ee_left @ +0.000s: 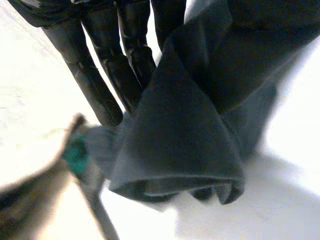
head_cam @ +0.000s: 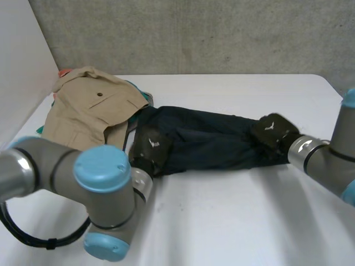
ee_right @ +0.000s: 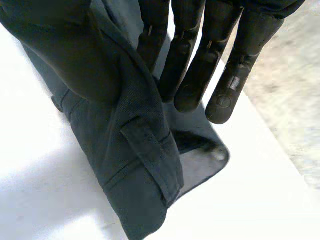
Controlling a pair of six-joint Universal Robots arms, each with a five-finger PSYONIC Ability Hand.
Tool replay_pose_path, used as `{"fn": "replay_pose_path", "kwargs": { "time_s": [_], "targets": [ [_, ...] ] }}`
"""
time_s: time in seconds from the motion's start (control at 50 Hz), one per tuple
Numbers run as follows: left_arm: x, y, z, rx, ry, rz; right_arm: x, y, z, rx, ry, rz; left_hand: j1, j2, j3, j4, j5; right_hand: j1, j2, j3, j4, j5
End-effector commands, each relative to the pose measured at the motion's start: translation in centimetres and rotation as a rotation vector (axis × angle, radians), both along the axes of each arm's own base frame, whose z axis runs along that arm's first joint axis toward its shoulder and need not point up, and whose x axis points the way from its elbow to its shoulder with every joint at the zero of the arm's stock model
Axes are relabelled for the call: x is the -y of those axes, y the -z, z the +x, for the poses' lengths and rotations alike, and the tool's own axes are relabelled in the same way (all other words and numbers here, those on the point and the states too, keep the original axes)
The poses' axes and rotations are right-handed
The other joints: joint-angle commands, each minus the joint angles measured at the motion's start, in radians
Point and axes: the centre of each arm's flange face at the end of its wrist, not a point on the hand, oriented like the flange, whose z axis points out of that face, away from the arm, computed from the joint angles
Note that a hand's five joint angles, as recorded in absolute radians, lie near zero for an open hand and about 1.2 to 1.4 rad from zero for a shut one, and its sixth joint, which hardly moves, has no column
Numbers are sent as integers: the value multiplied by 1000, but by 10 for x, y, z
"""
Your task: Fold the laundry.
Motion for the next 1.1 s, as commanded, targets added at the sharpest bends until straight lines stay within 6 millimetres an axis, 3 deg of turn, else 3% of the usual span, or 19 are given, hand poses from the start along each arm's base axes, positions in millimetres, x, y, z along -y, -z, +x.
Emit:
{"fn": "replay_pose_path", "kwargs": {
  "time_s": [0.02, 0.1, 0.14, 0.22, 0.24, 0.28, 0.3, 0.4, 0.52, 0.64, 0.78, 0.96, 1.1],
  "targets": [
    [1, -95, 16, -155, -27, -174, -16, -51, -14, 27, 39, -1, 272, 210, 217, 202, 267, 442, 233, 209, 210, 269],
    [-8, -122, 21, -194, 4, -220, -40, -57, -19, -6, 35, 134, 272, 210, 217, 202, 267, 442, 233, 209, 210, 269],
    [-11, -126, 21, -195, 21, -221, -58, -55, -22, -42, 18, 256, 272, 210, 217, 202, 267, 442, 233, 209, 210, 269],
    [-15, -121, 22, -162, 44, -180, -72, -57, -25, -109, -11, 353, 272, 210, 217, 202, 267, 442, 233, 209, 210, 269],
    [-15, -119, 24, -152, 41, -161, -71, -58, -25, -107, -9, 349, 272, 210, 217, 202, 267, 338, 130, 106, 106, 165],
    [-14, -116, 25, -142, 36, -147, -70, -58, -24, -98, -13, 333, 272, 210, 217, 202, 267, -192, -400, -424, -424, -365],
    [-14, -113, 25, -135, 36, -137, -67, -58, -23, -86, -8, 311, 272, 210, 217, 202, 267, -255, -464, -488, -487, -428],
    [-8, -89, 24, -92, 30, -81, -48, -65, -27, 13, 68, 260, 272, 210, 217, 202, 267, -256, -464, -488, -488, -429],
    [-2, -83, 27, -81, 13, -67, -29, -74, -45, 146, 200, 297, 272, 210, 217, 202, 267, -273, -482, -506, -505, -446],
    [-4, -79, 29, -71, 11, -55, -27, -75, -55, 214, 267, 379, 272, 210, 217, 202, 267, -558, -766, -790, -790, -731],
    [-9, -79, 31, -70, 14, -52, -47, -53, -55, 305, 341, 608, 272, 210, 217, 202, 267, -684, -893, -917, -916, -857],
    [-10, -82, 31, -74, 15, -59, -59, -18, -47, 349, 328, 612, 272, 210, 217, 202, 267, -652, -861, -885, -884, -825],
    [-6, -84, 31, -78, 10, -67, -88, 0, -18, 345, 244, 624, 272, 210, 217, 202, 267, -579, -787, -811, -811, -752]
  ]
}}
